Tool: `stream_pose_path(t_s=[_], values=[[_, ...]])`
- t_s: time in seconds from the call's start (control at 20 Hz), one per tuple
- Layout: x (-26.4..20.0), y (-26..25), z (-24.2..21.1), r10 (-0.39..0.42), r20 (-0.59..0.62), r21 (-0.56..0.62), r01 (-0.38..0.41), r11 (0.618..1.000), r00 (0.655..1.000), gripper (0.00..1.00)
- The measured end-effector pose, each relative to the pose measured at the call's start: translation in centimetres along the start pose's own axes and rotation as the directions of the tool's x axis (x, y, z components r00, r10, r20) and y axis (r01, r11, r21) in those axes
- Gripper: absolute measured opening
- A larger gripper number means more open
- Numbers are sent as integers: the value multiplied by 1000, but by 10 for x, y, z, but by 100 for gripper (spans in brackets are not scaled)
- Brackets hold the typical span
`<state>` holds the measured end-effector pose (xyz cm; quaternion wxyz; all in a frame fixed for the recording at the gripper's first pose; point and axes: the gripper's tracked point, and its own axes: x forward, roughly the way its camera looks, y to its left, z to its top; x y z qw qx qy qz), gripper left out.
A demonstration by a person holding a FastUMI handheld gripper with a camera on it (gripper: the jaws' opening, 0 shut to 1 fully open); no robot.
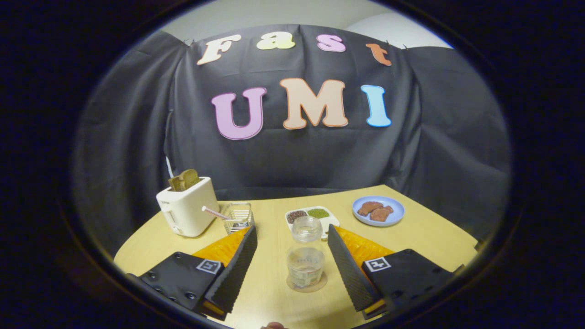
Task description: Take the bottle from table, then pour the juice into the cup, finally place the bottle on the coaster
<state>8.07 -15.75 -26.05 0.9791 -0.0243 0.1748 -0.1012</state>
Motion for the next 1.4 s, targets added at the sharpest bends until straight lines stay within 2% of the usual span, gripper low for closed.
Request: stream_pose_path(t_s=[0.25,0.6,1.15,1.4], values=[[-33,13,50,73,78,4,-73,997,994,97],[-66,17,111,128,150,34,-135,990,980,97],[-84,-25,184,74,269,66,-95,993,960,97],[-94,-47,198,36,296,88,-65,994,955,97]])
